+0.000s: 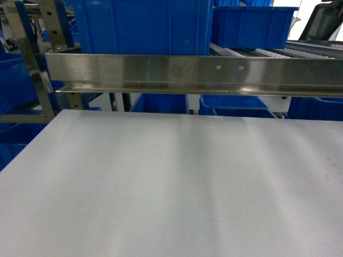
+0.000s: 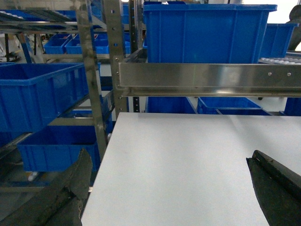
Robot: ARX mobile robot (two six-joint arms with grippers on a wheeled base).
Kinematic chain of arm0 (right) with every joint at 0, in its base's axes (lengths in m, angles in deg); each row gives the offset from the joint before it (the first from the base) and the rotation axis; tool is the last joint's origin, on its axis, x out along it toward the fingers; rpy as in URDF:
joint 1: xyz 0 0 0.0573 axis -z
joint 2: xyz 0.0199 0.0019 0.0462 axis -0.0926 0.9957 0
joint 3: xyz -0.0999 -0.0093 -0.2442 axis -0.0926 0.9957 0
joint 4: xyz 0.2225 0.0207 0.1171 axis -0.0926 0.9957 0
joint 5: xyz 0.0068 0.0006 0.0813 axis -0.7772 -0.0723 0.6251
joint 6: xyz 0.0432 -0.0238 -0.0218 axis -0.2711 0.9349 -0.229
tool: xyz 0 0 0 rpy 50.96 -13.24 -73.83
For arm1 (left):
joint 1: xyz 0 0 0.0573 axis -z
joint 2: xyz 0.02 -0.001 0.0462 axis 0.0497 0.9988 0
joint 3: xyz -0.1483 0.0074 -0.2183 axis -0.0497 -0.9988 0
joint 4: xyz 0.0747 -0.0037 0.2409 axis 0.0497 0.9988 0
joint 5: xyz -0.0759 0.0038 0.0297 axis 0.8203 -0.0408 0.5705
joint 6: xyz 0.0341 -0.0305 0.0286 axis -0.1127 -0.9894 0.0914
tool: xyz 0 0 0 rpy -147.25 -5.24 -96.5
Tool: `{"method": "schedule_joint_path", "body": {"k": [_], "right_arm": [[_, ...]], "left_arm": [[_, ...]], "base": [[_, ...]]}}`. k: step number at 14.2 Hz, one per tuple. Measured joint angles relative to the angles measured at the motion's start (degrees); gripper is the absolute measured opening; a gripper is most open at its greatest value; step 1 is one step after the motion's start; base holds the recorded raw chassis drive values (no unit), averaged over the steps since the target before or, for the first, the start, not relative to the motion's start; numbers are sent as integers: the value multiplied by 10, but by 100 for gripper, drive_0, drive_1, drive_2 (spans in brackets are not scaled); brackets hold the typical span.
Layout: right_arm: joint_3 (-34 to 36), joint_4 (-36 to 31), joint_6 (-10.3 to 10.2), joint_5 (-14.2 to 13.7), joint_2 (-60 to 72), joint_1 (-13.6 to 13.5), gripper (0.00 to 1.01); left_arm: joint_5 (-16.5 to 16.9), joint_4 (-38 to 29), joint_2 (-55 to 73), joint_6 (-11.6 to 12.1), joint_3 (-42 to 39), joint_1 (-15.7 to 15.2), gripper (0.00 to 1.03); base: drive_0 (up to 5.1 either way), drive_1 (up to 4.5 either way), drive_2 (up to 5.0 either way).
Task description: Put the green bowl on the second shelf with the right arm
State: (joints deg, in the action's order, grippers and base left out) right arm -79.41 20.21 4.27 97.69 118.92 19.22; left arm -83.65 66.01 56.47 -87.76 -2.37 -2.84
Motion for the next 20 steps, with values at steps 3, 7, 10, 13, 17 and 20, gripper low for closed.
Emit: {"method": "schedule_joint_path", "body": {"k": [3,7,10,13,17,20], "right_arm": [[0,0,0,0,0,0,2],[0,-1,0,0,0,0,2],[0,0,0,0,0,0,2],[0,0,-1,1,0,0,2],[0,1,-2,1,0,0,2],[0,0,-2,1,0,0,2]], "left_arm": [[0,1,0,0,0,0,98],[0,0,0,0,0,0,98],[0,0,0,0,0,0,98],[0,2,0,0,0,0,98],[0,0,0,0,0,0,98],[0,1,0,0,0,0,98]], "base": [[-483,106,356],[-476,111,365],[-483,110,358],[-482,104,359],[-486,106,355],[-471,128,365]]}}
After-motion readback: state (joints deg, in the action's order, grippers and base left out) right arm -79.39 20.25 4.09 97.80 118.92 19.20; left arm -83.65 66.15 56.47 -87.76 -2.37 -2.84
